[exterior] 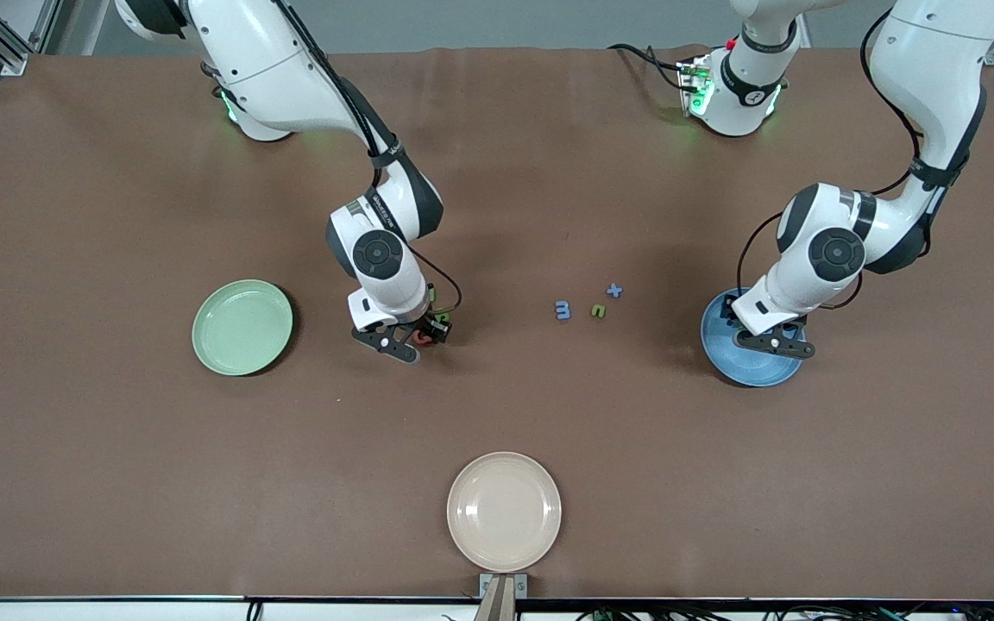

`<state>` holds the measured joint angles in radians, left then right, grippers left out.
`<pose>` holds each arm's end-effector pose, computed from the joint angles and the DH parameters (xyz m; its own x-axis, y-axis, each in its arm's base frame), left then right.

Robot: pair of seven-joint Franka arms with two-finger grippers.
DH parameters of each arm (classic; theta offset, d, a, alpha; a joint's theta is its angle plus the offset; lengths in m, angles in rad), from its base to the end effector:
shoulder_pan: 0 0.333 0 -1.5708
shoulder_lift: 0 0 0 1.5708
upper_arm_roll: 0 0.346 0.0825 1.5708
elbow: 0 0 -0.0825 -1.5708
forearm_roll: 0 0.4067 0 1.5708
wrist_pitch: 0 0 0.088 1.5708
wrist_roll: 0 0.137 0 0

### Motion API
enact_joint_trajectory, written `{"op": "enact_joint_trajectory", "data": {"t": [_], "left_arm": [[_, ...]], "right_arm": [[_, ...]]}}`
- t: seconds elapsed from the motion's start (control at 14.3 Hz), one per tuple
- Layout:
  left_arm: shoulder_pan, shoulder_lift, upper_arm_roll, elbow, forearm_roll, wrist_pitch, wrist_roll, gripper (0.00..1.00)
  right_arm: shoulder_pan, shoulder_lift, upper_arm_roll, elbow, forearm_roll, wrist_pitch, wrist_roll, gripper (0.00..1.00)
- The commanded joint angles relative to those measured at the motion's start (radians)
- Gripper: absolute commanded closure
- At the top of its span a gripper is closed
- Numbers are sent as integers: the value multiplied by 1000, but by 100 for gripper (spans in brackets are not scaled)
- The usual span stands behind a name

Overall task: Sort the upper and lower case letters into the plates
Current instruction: 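Carry the q with the right gripper while the left gripper grasps the cross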

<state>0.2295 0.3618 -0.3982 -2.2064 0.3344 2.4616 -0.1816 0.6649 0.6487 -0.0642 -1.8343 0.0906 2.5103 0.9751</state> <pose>0.5592 -0.0944 0.2007 0.9709 -0.2323 -0.0578 -0.2358 -0.9696 -0.0653 0.5601 0.3872 0.1540 0.9076 -0.4198 0.0024 -0.4195 -0.9071 -0.0335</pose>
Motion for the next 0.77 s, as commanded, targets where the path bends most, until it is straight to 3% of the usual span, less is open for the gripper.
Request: {"op": "enact_joint_trajectory", "data": {"t": [0.0, 0.14, 0.28, 0.49, 0.7], "left_arm": [[5, -34, -103, 31, -3, -98, -167, 0], [-4, -26, -164, 30, -3, -101, -336, 0], [-19, -15, -226, 27, 9, -96, -441, 0], [-99, 34, -232, 28, 9, -75, -511, 0], [-159, 89, -231, 25, 14, -9, -672, 0]], "right_arm": [[-5, 9, -6, 13, -31, 2, 22, 78], [-18, 5, -22, 12, -34, -8, 5, 95], [-34, -21, -37, -5, -38, -22, -79, 97], [-109, -113, -42, -49, -40, -117, -223, 99], [-200, -234, -43, -181, -40, -113, -405, 99]]}}
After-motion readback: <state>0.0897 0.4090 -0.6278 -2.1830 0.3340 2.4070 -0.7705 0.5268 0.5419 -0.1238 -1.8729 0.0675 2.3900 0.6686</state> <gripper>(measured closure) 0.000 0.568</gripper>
